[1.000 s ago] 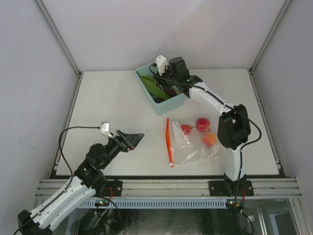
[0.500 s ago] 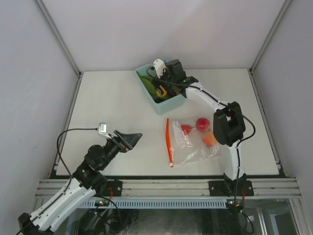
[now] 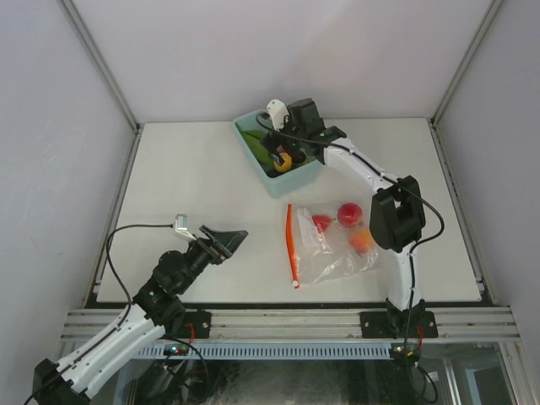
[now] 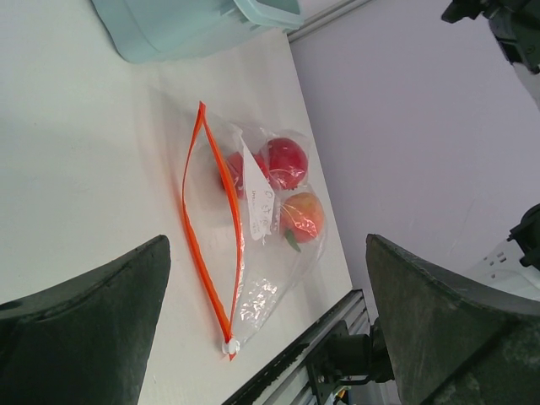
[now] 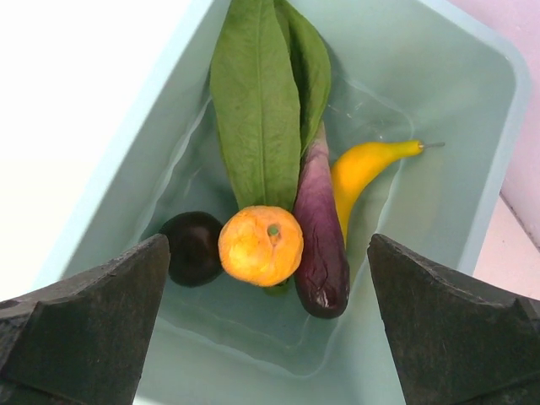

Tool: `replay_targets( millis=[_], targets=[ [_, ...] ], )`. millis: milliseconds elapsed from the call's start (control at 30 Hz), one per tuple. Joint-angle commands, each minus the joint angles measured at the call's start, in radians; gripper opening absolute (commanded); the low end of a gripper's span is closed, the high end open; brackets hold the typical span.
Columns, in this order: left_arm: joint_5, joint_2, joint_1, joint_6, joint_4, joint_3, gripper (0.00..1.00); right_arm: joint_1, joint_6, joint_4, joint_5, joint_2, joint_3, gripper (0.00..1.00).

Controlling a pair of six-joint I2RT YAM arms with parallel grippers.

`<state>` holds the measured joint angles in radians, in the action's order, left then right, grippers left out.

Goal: Open the zip-top bag and remove the fake food
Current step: Place the fake fruit in the bin.

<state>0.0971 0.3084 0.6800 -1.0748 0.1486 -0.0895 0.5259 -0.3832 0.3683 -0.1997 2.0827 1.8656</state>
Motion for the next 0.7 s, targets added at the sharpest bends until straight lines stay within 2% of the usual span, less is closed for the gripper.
replay_targets(
  millis=[0, 200, 367, 667],
  targets=[
    [-0.015, 0.045, -0.008, -0.025, 0.097, 0.008, 0.99, -0.012, -0.037, 0.117, -0.088, -0.141, 0.073, 1.0],
    [0.002, 0.095, -0.008, -0.028, 0.135, 0.008, 0.98, -0.091, -0.007, 0.233, -0.405, -0.271, 0.05, 1.0],
    [0.029, 0.104, -0.01, -0.041, 0.136, 0.01, 0.98, -0.182, 0.021, 0.239, -0.631, -0.43, -0.076, 0.99],
    [0.069, 0.108, -0.01, -0.069, 0.169, 0.022, 0.96, -0.315, 0.017, 0.187, -0.804, -0.638, -0.353, 0.98]
  ],
)
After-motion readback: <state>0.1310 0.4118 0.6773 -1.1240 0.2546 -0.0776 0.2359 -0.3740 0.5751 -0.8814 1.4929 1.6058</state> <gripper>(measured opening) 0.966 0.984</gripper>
